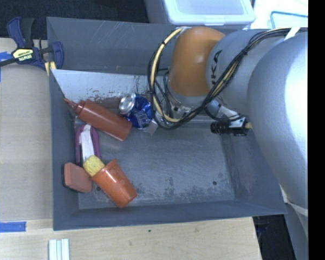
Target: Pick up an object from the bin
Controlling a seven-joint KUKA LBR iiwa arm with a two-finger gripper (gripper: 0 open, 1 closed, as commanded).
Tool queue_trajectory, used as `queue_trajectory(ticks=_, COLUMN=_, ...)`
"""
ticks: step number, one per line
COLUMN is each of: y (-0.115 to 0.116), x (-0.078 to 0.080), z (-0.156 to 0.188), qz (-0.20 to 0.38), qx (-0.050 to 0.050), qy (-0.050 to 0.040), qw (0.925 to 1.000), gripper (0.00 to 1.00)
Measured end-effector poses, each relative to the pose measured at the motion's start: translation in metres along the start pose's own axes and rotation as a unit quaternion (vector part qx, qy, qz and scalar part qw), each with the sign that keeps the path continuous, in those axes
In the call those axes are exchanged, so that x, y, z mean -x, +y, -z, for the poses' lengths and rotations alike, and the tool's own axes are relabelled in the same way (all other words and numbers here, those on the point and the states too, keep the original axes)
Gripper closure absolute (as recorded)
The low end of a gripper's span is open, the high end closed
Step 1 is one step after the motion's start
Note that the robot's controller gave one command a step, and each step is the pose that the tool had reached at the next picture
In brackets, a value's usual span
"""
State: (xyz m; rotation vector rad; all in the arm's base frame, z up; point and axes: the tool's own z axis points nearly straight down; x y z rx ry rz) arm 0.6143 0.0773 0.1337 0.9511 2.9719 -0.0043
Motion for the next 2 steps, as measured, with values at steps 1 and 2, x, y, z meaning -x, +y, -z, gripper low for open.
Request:
queue_trajectory(ticks=1, y=-0.024, x=0.02, z=-0.019, qz=-0.004, qx=-0.001, qy=0.001, qw=1.0, gripper=1.0)
queue_trajectory(ticks=2, y=-0.009, x=0.003, z=0.099, qz=0.014, qx=0.0, qy=0.0007, qw=0.9999, gripper=1.0)
